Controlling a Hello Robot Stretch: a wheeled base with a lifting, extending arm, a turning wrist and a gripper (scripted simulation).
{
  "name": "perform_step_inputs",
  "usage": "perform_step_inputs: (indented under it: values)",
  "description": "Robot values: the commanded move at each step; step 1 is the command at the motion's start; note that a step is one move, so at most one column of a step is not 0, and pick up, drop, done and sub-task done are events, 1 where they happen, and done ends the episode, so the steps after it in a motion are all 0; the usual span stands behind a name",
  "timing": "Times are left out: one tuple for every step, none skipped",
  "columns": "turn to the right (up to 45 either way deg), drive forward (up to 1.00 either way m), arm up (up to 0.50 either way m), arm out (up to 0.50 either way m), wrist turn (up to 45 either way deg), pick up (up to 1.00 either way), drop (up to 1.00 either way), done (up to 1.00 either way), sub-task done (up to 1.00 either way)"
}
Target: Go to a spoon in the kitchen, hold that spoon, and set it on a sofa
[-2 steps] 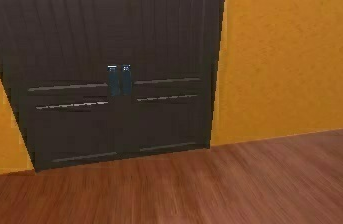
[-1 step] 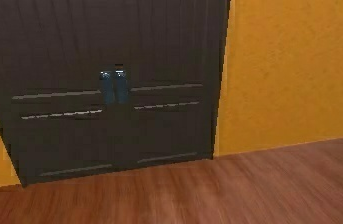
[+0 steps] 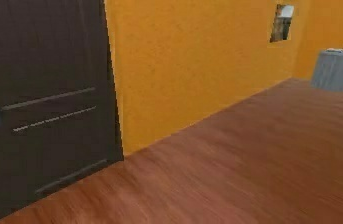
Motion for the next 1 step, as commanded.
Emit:
perform_step_inputs:
  values:
    - [0.0,0.05,0.00,0.00,0.0,0.00,0.00,0.00,0.00]
